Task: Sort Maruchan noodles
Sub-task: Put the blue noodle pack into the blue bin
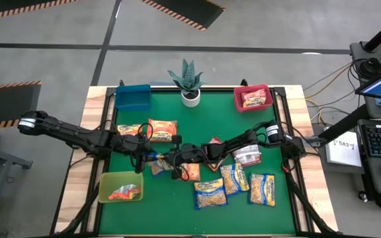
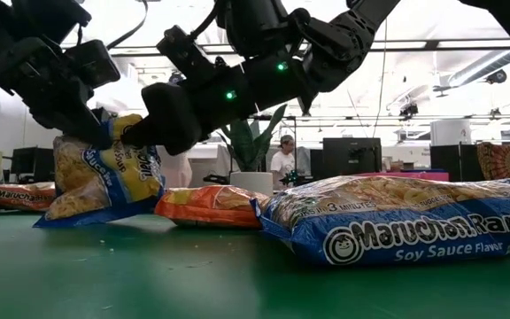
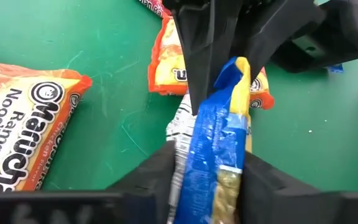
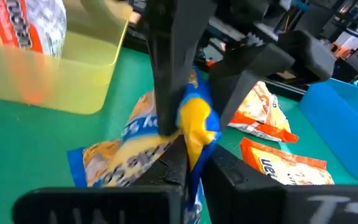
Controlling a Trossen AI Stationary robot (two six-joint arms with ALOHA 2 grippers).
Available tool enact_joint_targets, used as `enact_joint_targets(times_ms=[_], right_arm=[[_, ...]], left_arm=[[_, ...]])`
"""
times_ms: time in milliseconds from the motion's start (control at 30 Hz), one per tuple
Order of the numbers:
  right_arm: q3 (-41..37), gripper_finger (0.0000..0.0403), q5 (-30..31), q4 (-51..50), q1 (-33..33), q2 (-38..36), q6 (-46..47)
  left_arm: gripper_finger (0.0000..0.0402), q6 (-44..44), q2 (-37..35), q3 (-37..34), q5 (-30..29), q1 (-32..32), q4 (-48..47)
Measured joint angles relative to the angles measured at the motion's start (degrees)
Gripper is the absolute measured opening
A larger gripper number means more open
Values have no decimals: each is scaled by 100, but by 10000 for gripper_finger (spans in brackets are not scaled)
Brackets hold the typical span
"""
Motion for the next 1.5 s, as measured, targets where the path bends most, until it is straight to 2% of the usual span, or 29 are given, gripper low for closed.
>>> enact_joint_targets(times_ms=[133, 200, 367, 600, 833, 1100, 1333, 1500], right_arm=[[0, 70, 2, -61, -14, -118, 219], [0, 94, 2, -97, -16, -165, 220], [0, 155, 34, -717, -25, -434, 241], [-21, 210, 777, -2105, -25, -1133, 411], [-103, 220, 1400, -3807, -51, -2056, 680], [-244, 221, 1600, -5614, -110, -3148, 1645], [-949, 221, 1616, -5662, -106, -3887, 2132], [-1722, 219, 1943, -4951, -104, -4317, 2215]], left_arm=[[31, -34, 0, 0, 2, 0, -1], [10, -37, 0, 0, 0, 0, -5], [15, -52, 0, 56, 0, -2, -37], [4, 349, -2, 504, -122, -2, -81], [2, 615, -4, 1311, -782, 8, -1021], [1, 564, -7, 2575, -2676, 106, -2913], [1, 499, -24, 3545, -3723, 924, -4107], [1, 797, -46, 3774, -3643, 2088, -4264]])
